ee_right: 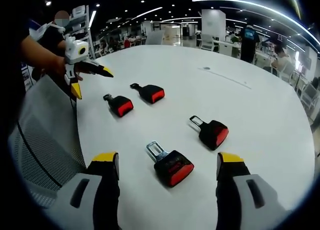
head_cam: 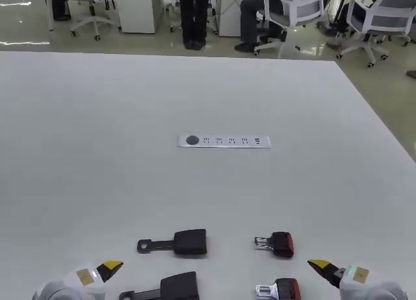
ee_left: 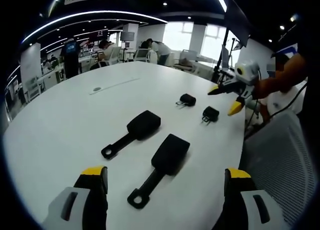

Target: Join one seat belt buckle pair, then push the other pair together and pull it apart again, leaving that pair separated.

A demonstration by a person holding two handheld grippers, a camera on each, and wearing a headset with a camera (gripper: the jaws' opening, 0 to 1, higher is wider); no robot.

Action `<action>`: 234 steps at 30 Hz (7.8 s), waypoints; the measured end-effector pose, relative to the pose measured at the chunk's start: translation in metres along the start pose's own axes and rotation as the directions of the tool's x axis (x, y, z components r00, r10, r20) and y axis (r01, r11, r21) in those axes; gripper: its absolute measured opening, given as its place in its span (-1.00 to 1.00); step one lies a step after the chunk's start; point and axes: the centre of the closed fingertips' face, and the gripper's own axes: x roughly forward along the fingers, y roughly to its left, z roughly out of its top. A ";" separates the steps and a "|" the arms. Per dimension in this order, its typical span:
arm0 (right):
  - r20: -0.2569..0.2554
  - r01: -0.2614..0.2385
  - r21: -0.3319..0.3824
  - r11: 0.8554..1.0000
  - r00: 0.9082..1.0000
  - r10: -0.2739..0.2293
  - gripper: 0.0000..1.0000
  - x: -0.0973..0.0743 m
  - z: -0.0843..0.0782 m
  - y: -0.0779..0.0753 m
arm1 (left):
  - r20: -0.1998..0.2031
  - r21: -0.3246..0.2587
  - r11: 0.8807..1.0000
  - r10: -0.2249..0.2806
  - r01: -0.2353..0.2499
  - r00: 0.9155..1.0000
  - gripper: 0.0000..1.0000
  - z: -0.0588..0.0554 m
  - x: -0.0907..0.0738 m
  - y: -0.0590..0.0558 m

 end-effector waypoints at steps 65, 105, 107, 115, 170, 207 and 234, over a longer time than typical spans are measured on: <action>-0.228 -0.285 -0.157 0.946 0.942 0.246 0.04 0.032 -0.041 -0.007 | -0.174 0.187 0.966 -0.148 0.180 0.974 0.19 -0.013 0.081 -0.007; -0.350 -0.329 -0.243 0.912 0.907 0.234 -0.29 0.041 -0.041 -0.010 | -0.316 0.397 0.856 -0.212 0.332 0.925 -0.34 -0.023 0.075 -0.005; -0.346 -0.326 -0.238 0.915 0.909 0.234 -0.29 0.042 -0.040 -0.009 | -0.315 0.393 0.858 -0.211 0.330 0.925 -0.34 -0.022 0.075 -0.005; -0.344 -0.325 -0.243 0.914 0.910 0.233 -0.29 0.046 -0.039 -0.007 | -0.324 0.388 0.861 -0.207 0.329 0.923 -0.34 -0.021 0.075 -0.006; -0.239 -0.386 -0.290 0.876 0.915 0.324 -0.28 0.108 0.010 0.058 | -0.345 0.381 0.865 -0.195 0.327 0.918 -0.34 -0.021 0.078 -0.003; -0.208 -0.379 -0.284 0.881 0.921 0.329 -0.30 0.127 0.024 0.083 | -0.400 0.411 0.842 -0.179 0.350 0.899 -0.37 -0.019 0.080 -0.005; -0.237 -0.397 -0.318 0.861 0.913 0.333 -0.30 0.134 0.029 0.092 | -0.419 0.419 0.830 -0.182 0.368 0.889 -0.36 -0.024 0.080 -0.006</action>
